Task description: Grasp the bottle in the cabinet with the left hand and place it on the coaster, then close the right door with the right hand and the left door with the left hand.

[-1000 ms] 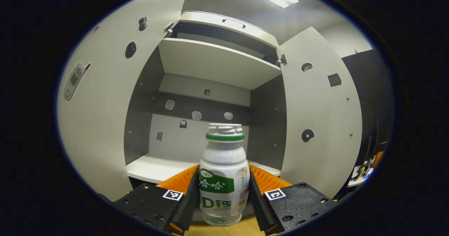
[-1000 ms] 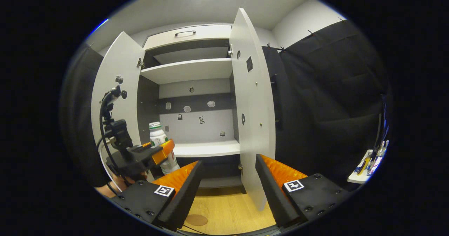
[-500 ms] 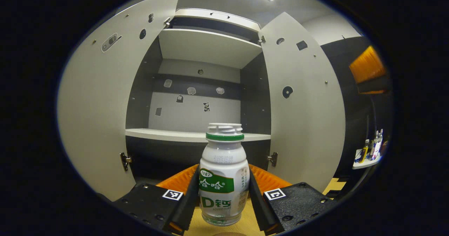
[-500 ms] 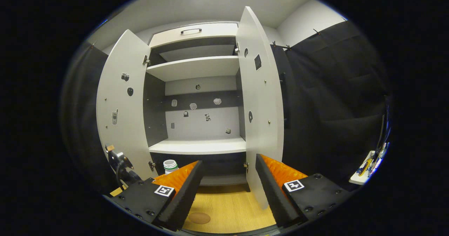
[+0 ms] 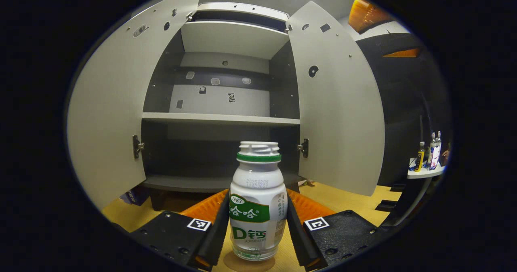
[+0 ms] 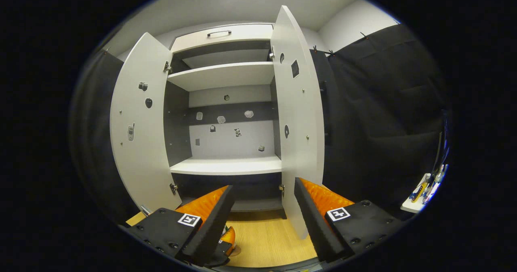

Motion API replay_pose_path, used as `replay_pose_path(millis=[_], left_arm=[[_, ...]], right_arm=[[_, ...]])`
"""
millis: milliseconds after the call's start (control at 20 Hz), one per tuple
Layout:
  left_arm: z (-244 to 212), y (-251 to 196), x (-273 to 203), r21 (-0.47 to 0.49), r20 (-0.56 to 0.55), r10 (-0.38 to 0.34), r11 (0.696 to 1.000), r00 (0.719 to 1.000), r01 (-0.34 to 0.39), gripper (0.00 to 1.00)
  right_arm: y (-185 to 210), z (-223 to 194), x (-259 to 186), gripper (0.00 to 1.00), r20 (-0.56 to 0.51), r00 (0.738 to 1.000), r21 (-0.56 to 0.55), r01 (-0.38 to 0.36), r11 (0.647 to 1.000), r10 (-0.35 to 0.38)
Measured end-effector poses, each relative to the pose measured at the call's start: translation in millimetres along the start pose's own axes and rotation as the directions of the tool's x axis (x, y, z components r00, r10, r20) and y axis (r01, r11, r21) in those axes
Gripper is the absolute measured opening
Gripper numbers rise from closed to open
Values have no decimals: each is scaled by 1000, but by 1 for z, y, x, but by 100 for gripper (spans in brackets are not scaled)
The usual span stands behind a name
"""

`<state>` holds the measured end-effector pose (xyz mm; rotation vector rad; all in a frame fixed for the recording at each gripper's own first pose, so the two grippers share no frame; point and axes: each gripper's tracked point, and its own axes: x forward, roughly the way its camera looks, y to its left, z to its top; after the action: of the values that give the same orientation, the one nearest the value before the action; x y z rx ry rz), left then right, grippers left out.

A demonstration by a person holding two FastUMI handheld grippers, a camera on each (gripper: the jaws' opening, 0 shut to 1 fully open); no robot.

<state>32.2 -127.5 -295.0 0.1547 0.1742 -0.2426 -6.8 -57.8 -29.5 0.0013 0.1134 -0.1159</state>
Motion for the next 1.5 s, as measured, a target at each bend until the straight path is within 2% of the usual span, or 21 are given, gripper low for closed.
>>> replay_pose_path(millis=[350,600,800,1000,1100,1250,1500], left_arm=[[-23,-7,-3,63,41,23,998,999,-26,69],[-22,-4,-2,42,69,53,998,996,-56,70],[-34,-1,8,41,48,65,997,997,-67,70],[-60,14,11,4,-20,92,996,996,-92,70],[-55,20,8,-4,-19,106,994,994,-106,70],[-58,19,5,-15,-18,111,994,994,-111,70],[-53,14,0,43,26,85,995,996,-86,72]], right_arm=[[3,-17,0,98,-56,998,-30,-15,999,14],[6,-18,2,98,-64,998,-31,-19,999,17],[12,-21,3,98,-83,996,-32,-35,999,32],[13,-20,4,98,-82,996,-41,-33,999,29],[13,-22,5,98,-89,996,-36,-35,999,31],[15,-24,9,98,-96,995,-33,-38,999,35],[21,-27,10,98,-102,994,-43,-48,998,43]])
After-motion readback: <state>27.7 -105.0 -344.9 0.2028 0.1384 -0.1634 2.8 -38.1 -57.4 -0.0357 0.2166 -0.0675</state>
